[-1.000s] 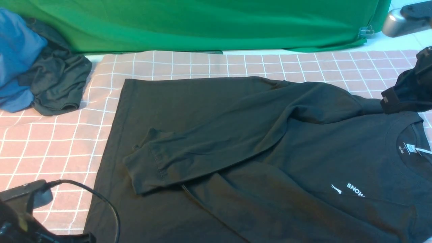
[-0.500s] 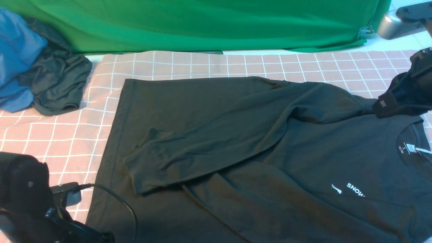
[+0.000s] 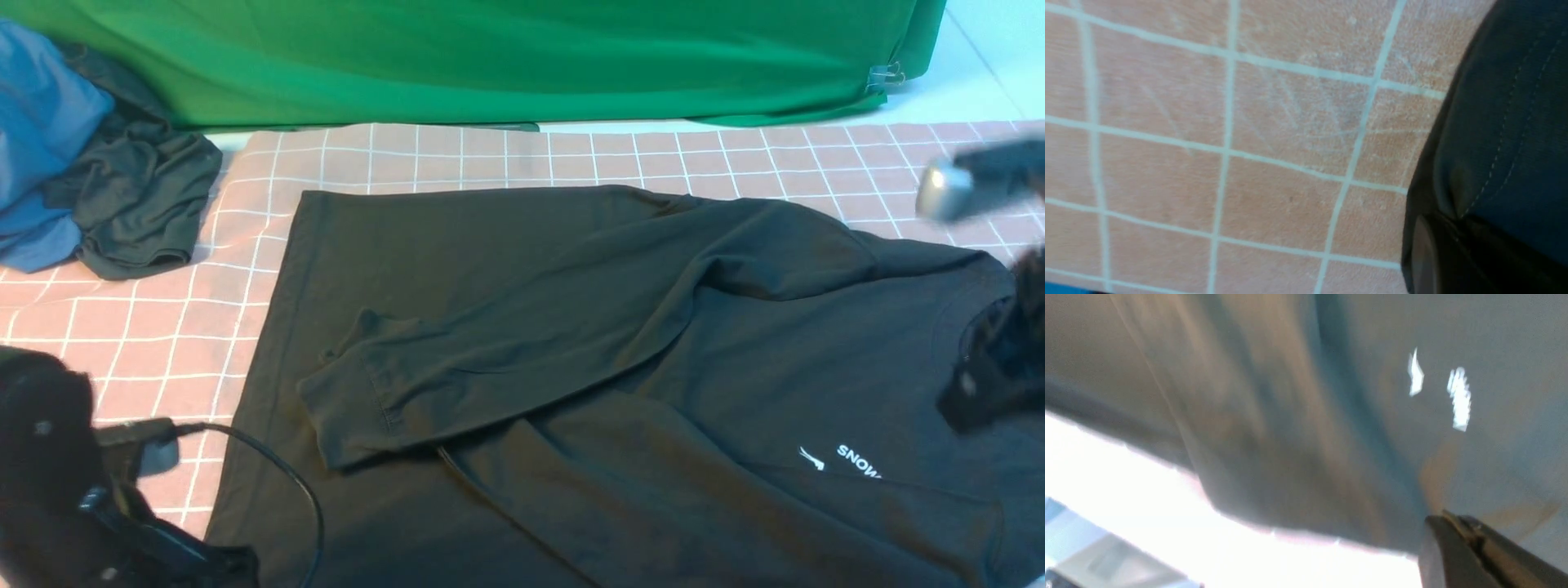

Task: Fold a long-sleeved shirt over a pink coffee tablecloth.
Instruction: 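Grasp the near edge of the shirt at its hem and shoulder corners, then fold the black garment in half by bringing its near edge over to the far edge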

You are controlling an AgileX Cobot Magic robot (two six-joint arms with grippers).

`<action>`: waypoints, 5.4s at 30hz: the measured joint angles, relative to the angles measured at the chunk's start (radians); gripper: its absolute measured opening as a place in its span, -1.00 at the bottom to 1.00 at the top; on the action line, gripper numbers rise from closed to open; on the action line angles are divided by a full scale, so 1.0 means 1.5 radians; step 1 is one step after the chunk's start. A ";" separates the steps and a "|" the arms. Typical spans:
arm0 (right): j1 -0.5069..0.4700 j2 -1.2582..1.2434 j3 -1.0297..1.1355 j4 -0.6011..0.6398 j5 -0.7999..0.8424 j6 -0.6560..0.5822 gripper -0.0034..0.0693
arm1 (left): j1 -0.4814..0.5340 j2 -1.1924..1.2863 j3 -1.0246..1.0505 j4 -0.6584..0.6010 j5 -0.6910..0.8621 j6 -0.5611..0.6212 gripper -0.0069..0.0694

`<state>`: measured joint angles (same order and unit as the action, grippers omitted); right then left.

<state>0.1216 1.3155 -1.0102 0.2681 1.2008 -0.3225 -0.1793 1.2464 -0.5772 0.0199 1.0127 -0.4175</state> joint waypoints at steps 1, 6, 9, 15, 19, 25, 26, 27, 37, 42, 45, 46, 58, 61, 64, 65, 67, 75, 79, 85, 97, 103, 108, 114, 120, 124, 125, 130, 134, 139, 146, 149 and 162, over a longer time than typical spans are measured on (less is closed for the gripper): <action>0.000 -0.004 0.027 -0.001 -0.004 0.005 -0.78 | 0.000 -0.020 -0.001 0.008 0.008 -0.001 -0.74; 0.015 -0.007 0.162 -0.004 -0.052 -0.006 -0.33 | 0.000 -0.099 0.000 0.019 0.023 -0.017 -0.74; 0.063 -0.007 0.226 -0.008 -0.106 -0.028 0.14 | 0.000 -0.111 0.000 0.019 0.022 -0.017 -0.74; 0.161 -0.002 0.296 -0.064 -0.260 -0.023 0.55 | 0.000 -0.111 0.000 0.019 0.018 -0.017 -0.74; 0.181 0.022 0.306 -0.094 -0.314 -0.010 0.57 | 0.000 -0.111 0.000 0.019 0.016 -0.017 -0.74; 0.182 0.064 0.306 -0.104 -0.326 -0.019 0.58 | 0.000 -0.111 0.000 0.019 0.015 -0.019 -0.74; 0.182 0.069 0.306 -0.105 -0.322 -0.022 0.58 | 0.000 -0.111 0.000 0.019 0.015 -0.019 -0.74; 0.182 0.076 0.305 -0.109 -0.317 -0.025 0.58 | 0.000 -0.111 0.000 0.017 0.014 -0.019 -0.74; 0.182 0.086 0.299 -0.129 -0.328 -0.035 -0.28 | 0.000 -0.111 0.000 -0.021 -0.014 -0.025 -0.74; 0.182 0.090 0.282 -0.125 -0.301 -0.035 -0.71 | 0.000 -0.111 -0.005 -0.041 -0.020 -0.029 -0.74; 0.182 0.083 0.243 -0.124 -0.244 -0.027 -0.71 | 0.000 -0.111 -0.035 -0.047 -0.010 -0.030 -0.74; 0.182 0.077 0.228 -0.124 -0.225 -0.027 -0.71 | 0.000 -0.111 -0.049 -0.048 -0.008 -0.030 -0.74; 0.164 0.058 0.081 -0.146 -0.184 -0.014 -0.71 | 0.015 -0.028 -0.226 -0.029 0.000 -0.050 -0.74; 0.132 0.076 0.034 -0.146 -0.194 -0.012 -0.71 | 0.041 0.028 -0.270 -0.033 -0.018 -0.046 -0.74; 0.091 0.120 -0.022 -0.146 -0.195 -0.012 -0.71 | 0.075 0.093 -0.326 -0.047 -0.035 -0.031 -0.74; 0.077 0.142 -0.043 -0.146 -0.196 -0.012 -0.71 | 0.088 0.117 -0.348 -0.056 -0.040 -0.024 -0.74; 0.049 0.198 -0.093 -0.146 -0.199 -0.012 -0.71 | 0.113 0.167 -0.394 -0.073 -0.046 -0.012 -0.74; 0.029 0.390 -0.260 -0.146 -0.208 0.015 -0.69 | 0.135 0.339 -0.521 -0.086 -0.048 -0.003 -0.74; 0.029 0.444 -0.317 -0.151 -0.211 0.034 -0.41 | 0.135 0.387 -0.555 -0.104 -0.047 0.005 -0.74; 0.034 0.444 -0.374 -0.159 -0.132 0.055 0.29 | 0.135 0.401 -0.567 -0.105 -0.042 0.008 -0.74; 0.207 0.438 -0.279 -0.168 -0.231 0.027 0.33 | 0.135 0.401 -0.568 -0.108 -0.028 0.021 -0.74; 0.208 0.459 -0.279 -0.201 -0.307 0.055 0.30 | 0.136 0.401 -0.568 -0.108 -0.021 0.022 -0.74; 0.199 0.471 -0.278 -0.240 -0.364 0.085 0.18 | 0.136 0.401 -0.568 -0.108 -0.014 0.023 -0.74; 0.189 0.472 -0.278 -0.265 -0.427 0.095 0.17 | 0.137 0.401 -0.568 -0.108 -0.010 0.026 -0.74; 0.159 0.472 -0.278 -0.267 -0.447 0.096 0.21 | 0.137 0.401 -0.568 -0.108 -0.001 0.039 -0.74; 0.148 0.466 -0.278 -0.269 -0.405 0.097 0.21 | 0.137 0.401 -0.568 -0.108 0.002 0.041 -0.74; 0.147 0.463 -0.278 -0.269 -0.392 0.097 0.21 | 0.137 0.401 -0.568 -0.108 0.002 0.041 -0.74; 0.146 0.423 -0.278 -0.267 -0.332 0.097 0.21 | 0.137 0.401 -0.568 -0.108 0.002 0.041 -0.74; 0.146 0.388 -0.278 -0.229 -0.299 0.100 0.14 | 0.137 0.401 -0.569 -0.108 0.003 0.041 -0.74; 0.146 0.388 -0.278 -0.196 -0.293 0.092 -0.22 | 0.137 0.401 -0.569 -0.108 0.003 0.041 -0.74; 0.144 0.451 -0.278 -0.196 -0.325 0.086 -0.28 | 0.137 0.401 -0.569 -0.108 0.003 0.041 -0.74; 0.144 0.459 -0.277 -0.196 -0.344 0.086 -0.15 | 0.137 0.401 -0.569 -0.108 0.003 0.042 -0.74; 0.141 0.459 -0.277 -0.263 -0.404 0.108 -0.07 | 0.137 0.401 -0.569 -0.109 0.003 0.046 -0.74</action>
<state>0.3327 2.0043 -1.4252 -0.1269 0.5955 -0.1607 0.0262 1.8480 -1.4301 -0.1430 1.0177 -0.3485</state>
